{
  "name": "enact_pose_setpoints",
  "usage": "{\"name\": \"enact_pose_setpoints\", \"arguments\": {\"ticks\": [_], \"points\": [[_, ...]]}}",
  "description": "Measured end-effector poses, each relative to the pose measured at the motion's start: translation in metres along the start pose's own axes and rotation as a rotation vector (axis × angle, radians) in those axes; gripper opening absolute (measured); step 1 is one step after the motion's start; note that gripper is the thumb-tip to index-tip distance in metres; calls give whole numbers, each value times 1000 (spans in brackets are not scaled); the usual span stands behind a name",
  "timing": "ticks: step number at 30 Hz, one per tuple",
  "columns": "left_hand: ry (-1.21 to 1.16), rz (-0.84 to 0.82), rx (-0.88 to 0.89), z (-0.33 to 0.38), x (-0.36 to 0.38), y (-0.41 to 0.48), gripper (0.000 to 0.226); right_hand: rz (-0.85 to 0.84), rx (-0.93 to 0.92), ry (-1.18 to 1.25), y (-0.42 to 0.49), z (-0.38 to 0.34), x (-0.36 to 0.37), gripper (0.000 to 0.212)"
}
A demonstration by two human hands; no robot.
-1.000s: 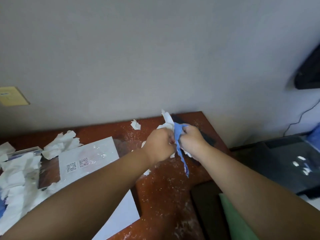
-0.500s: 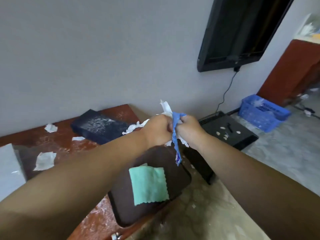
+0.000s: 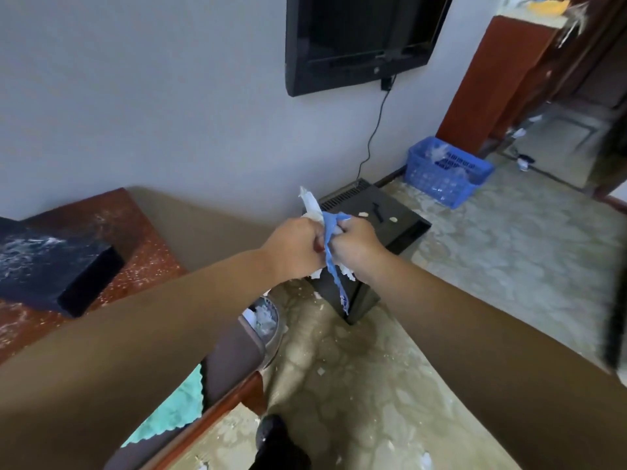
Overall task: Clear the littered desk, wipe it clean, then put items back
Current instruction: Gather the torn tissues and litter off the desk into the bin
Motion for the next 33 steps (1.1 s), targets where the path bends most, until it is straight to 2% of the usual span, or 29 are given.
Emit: {"name": "enact_pose_setpoints", "arguments": {"ticks": [2,5,7,10,12,15,18,20,24,27,30,33], "points": [[13,-30,-17,-9,11,24,33,-13,42,-20,29,10,2,15],[37,-38,56,-20,25,63,29,-49,72,-95,72,23,6,20],[-48,-104,-50,-31,31,80,21,-76,99,-149,95,30,9,26],[-25,-167,-100,-49,39,106,22,-96,127,-156,127,34,11,35],[27,-140,-107,-58,38,122,21,-132,124,-148,148,33,16,39],[-15,-131,-190,-81,43,138,16,-216,141,-173,176,34,30,34],[-88,-107,-341,-107,58,149,15,-291,209,-160,202,45,49,22],[-127,-110,-470,-122,75,153,17,-322,288,-131,219,59,61,22],[-179,-139,-674,-145,115,160,19,-477,326,-304,252,100,82,24],[-311,-83,-829,-163,148,165,10,-607,316,-400,276,131,96,24],[-488,-6,-1031,-189,195,163,31,-666,350,-480,298,166,115,30],[-646,56,-1232,-216,251,148,33,-718,453,-498,309,221,141,16]]}}
Point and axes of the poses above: each hand's wrist, its own y-axis towards the middle knuckle, its own x-axis out of the palm, z = x × y, the point moved 7 cm from there along y, towards the middle knuckle, and after that the axes turned 13 degrees about y, right-handed, at the moved point
